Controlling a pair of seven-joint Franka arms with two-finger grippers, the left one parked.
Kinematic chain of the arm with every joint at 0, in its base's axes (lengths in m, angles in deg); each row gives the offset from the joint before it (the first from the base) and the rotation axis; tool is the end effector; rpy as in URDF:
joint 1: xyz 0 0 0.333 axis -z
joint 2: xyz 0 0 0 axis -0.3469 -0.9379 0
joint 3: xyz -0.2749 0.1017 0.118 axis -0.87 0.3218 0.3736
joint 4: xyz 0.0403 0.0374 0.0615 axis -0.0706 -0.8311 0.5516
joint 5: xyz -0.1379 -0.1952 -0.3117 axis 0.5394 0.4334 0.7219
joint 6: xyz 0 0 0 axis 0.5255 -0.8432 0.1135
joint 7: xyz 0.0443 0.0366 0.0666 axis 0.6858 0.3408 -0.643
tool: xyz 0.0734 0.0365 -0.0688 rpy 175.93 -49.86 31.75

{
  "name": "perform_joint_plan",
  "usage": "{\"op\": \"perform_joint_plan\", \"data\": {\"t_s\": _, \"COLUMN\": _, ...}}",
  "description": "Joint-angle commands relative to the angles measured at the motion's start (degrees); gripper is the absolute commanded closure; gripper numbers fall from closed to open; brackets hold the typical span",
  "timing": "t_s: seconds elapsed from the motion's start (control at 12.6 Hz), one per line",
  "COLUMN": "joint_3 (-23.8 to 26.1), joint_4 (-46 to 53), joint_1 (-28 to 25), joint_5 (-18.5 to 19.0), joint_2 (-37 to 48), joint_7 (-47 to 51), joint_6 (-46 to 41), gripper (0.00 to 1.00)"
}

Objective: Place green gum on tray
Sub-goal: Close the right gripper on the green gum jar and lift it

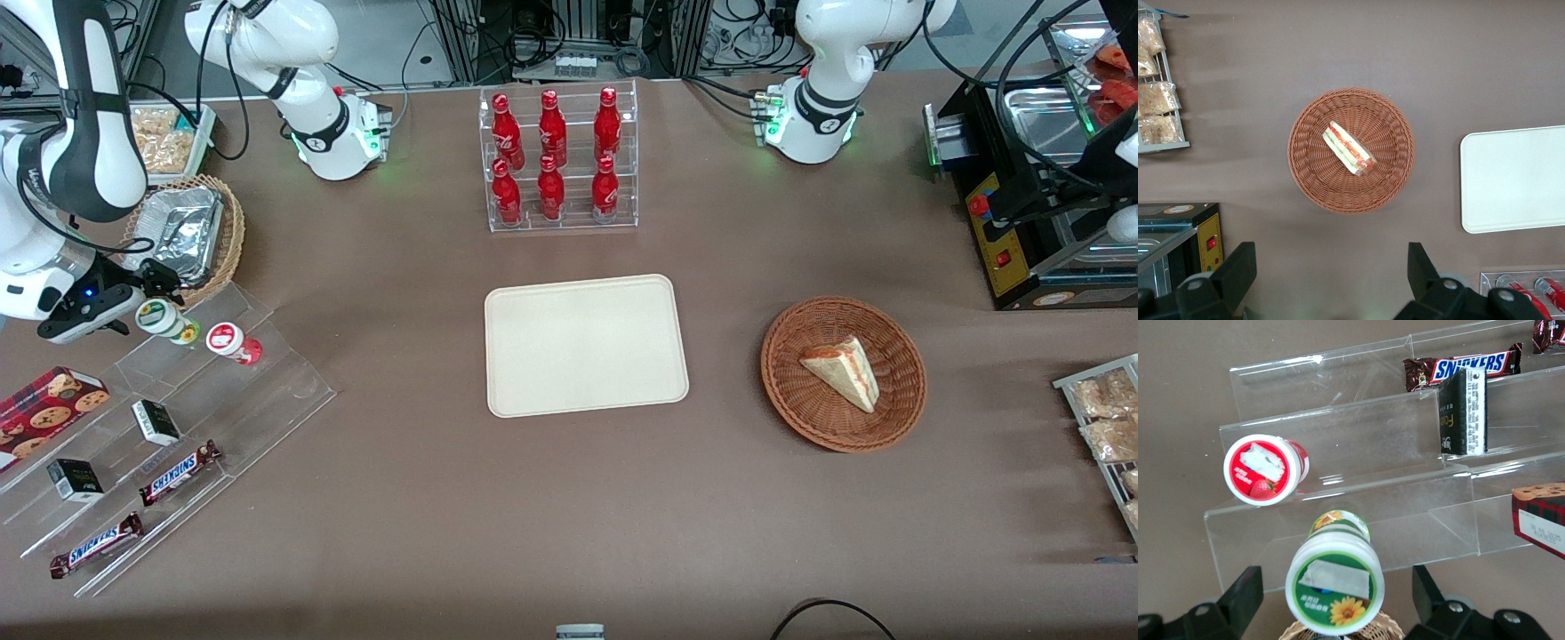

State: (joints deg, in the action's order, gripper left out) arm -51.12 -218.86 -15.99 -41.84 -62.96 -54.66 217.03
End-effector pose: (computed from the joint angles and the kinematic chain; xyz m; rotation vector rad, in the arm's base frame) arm 0.4755 -0.1646 0.3846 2.9969 0.8491 0.0621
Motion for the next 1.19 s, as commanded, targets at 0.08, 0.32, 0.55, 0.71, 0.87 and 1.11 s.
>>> {"op": "perform_joint_plan", "data": {"t_s": 0.08, "joint_3": -0.4, "joint_4": -0.67, "joint_1": -0.44, "joint_5": -0.79, "joint_2": -0.27, "joint_7": -0.54, "joint_6": 1.92, "gripper": 0.01}}
{"op": "perform_joint_plan", "data": {"t_s": 0.32, "joint_3": -0.4, "joint_4": -0.85, "joint_1": -0.35, "joint_5": -0.88, "joint_2": -0.18, "joint_7": -0.62, "joint_6": 1.74, "gripper": 0.21}}
{"op": "perform_joint_plan", "data": {"t_s": 0.55, "joint_3": -0.4, "joint_4": -1.03, "joint_1": -0.44, "joint_5": -0.88, "joint_2": 0.08, "joint_7": -0.71, "joint_6": 1.3, "gripper": 1.0}}
{"op": "perform_joint_plan", "data": {"t_s": 0.71, "joint_3": -0.4, "joint_4": -0.85, "joint_1": -0.7, "joint_5": -0.88, "joint_2": 0.0, "joint_7": -0.71, "joint_6": 1.21, "gripper": 1.0}}
{"op": "perform_joint_plan", "data": {"t_s": 0.87, "joint_3": 0.21, "joint_4": -0.24, "joint_1": -1.05, "joint_5": -0.88, "joint_2": 0.52, "joint_7": -0.19, "joint_6": 0.25, "gripper": 1.0}}
{"op": "perform_joint_plan", "data": {"t_s": 1.11, "joint_3": 0.56, "joint_4": 6.86, "joint_1": -4.47, "joint_5": -0.88, "joint_2": 1.14, "joint_7": 2.87, "joint_6": -11.48, "gripper": 1.0}}
